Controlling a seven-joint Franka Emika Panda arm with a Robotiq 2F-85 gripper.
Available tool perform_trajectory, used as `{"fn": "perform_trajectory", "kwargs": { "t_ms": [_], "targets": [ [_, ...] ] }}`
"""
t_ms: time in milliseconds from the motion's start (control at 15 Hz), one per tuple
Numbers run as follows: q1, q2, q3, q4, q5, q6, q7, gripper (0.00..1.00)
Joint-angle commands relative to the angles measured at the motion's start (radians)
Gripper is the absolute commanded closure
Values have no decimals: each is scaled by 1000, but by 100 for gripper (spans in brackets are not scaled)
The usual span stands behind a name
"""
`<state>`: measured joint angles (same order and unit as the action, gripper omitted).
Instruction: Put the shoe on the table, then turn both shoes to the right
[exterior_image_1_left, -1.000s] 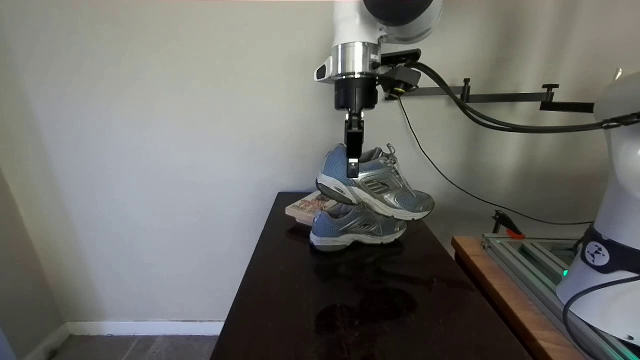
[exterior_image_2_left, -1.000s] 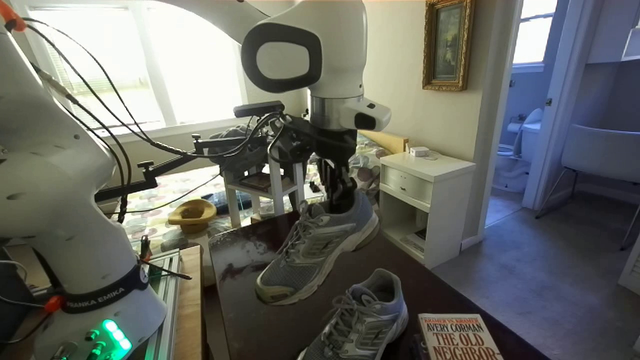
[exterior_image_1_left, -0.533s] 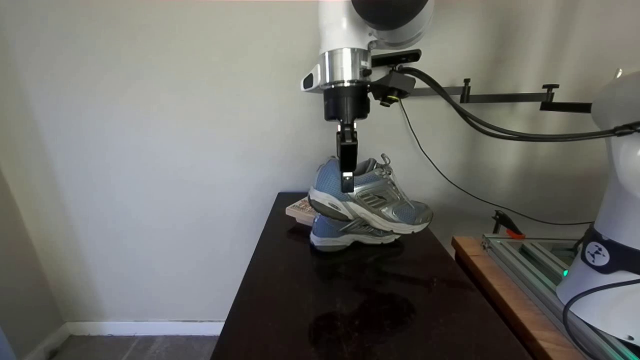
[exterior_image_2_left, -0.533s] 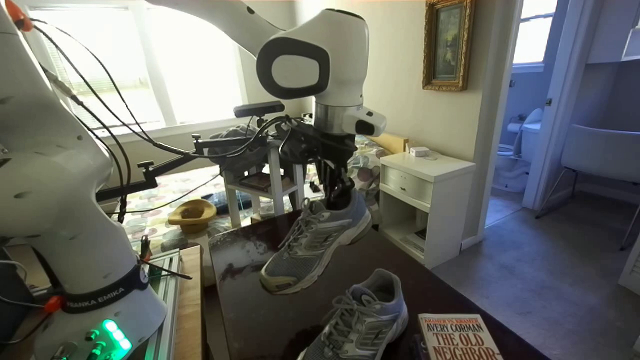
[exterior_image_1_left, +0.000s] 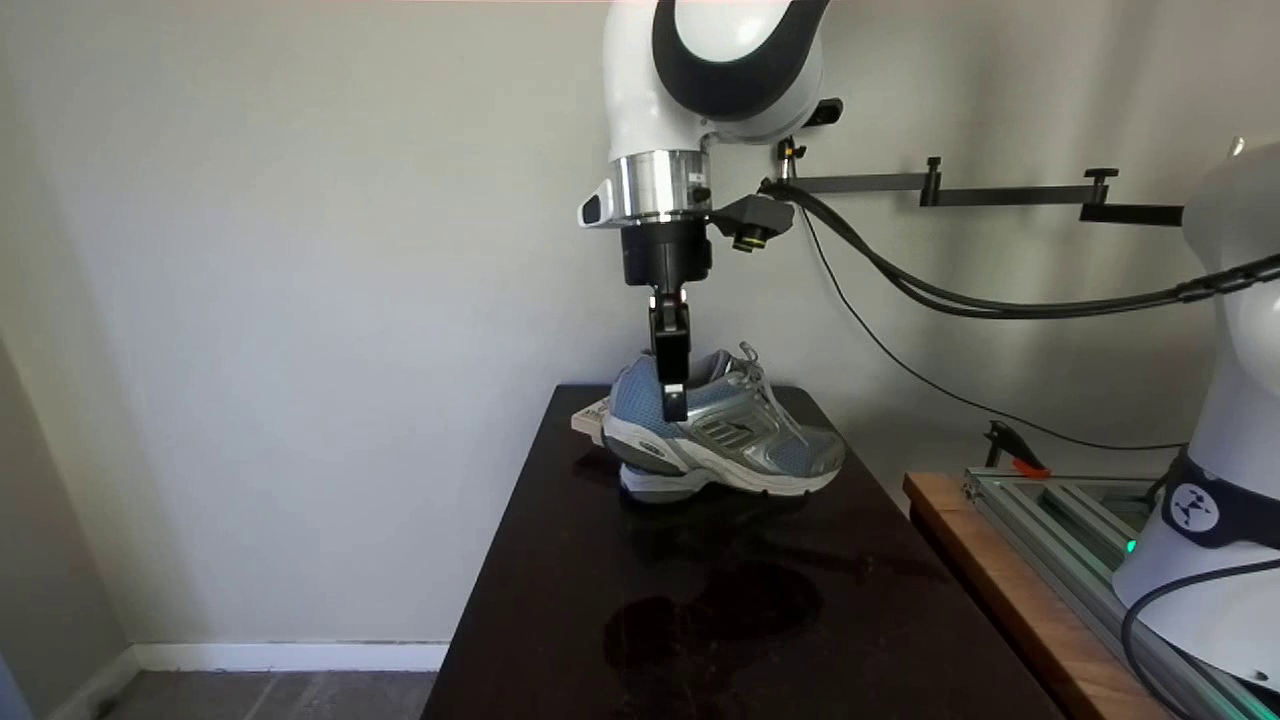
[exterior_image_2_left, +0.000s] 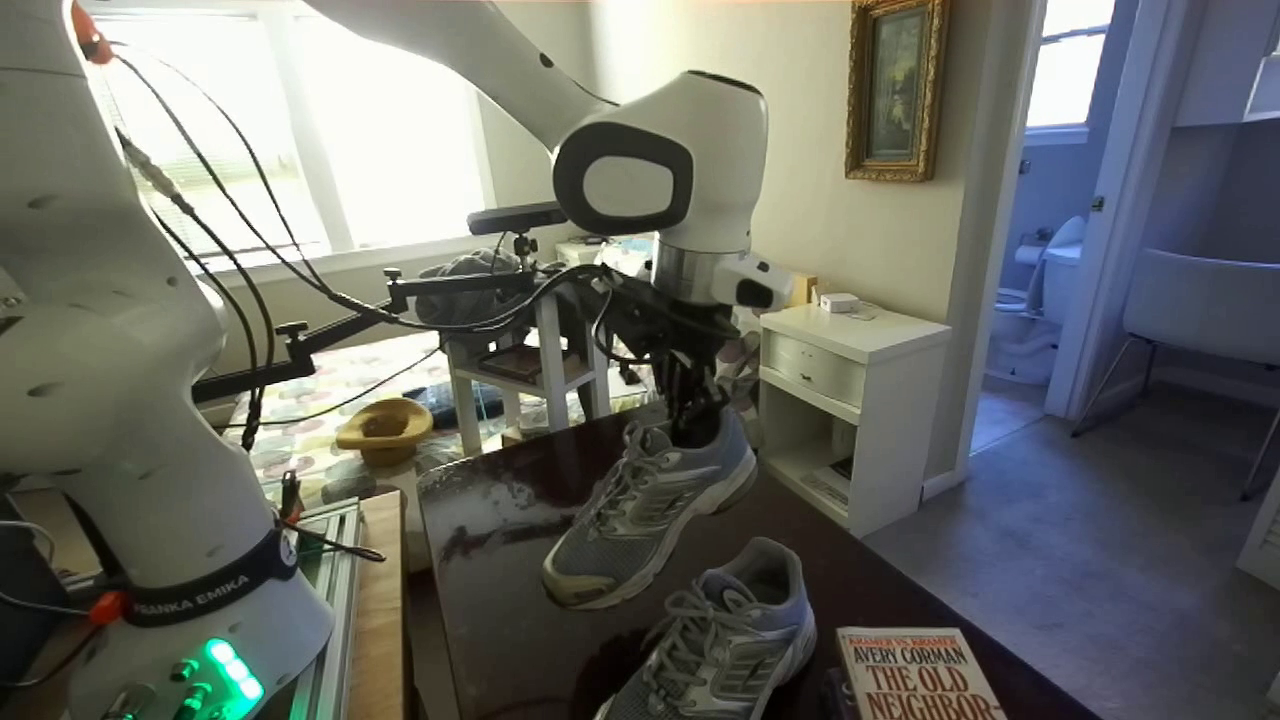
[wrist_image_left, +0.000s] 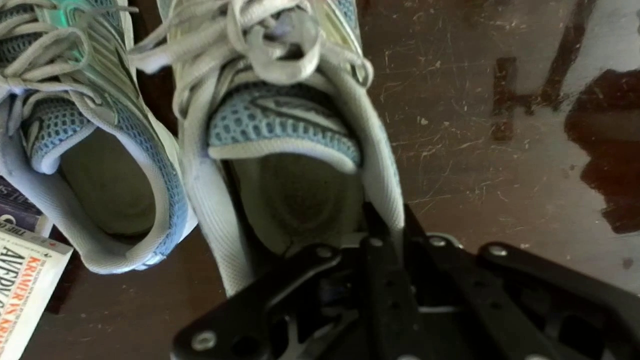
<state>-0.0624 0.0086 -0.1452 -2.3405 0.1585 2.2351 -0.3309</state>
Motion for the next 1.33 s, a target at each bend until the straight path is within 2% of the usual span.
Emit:
{"fn": "perform_trajectory", "kwargs": {
  "t_ms": [0, 133, 467, 1000, 1267],
  "targets": [
    [-19, 70, 20, 61, 55, 53, -58, 98],
    [-23, 109, 29, 87, 78, 77, -73, 98],
    [-43, 196, 60, 162, 104, 35, -66, 98],
    [-61, 212, 49, 156, -25, -93, -6, 98],
    [-58, 199, 41, 135, -113, -118, 17, 98]
  ]
}}
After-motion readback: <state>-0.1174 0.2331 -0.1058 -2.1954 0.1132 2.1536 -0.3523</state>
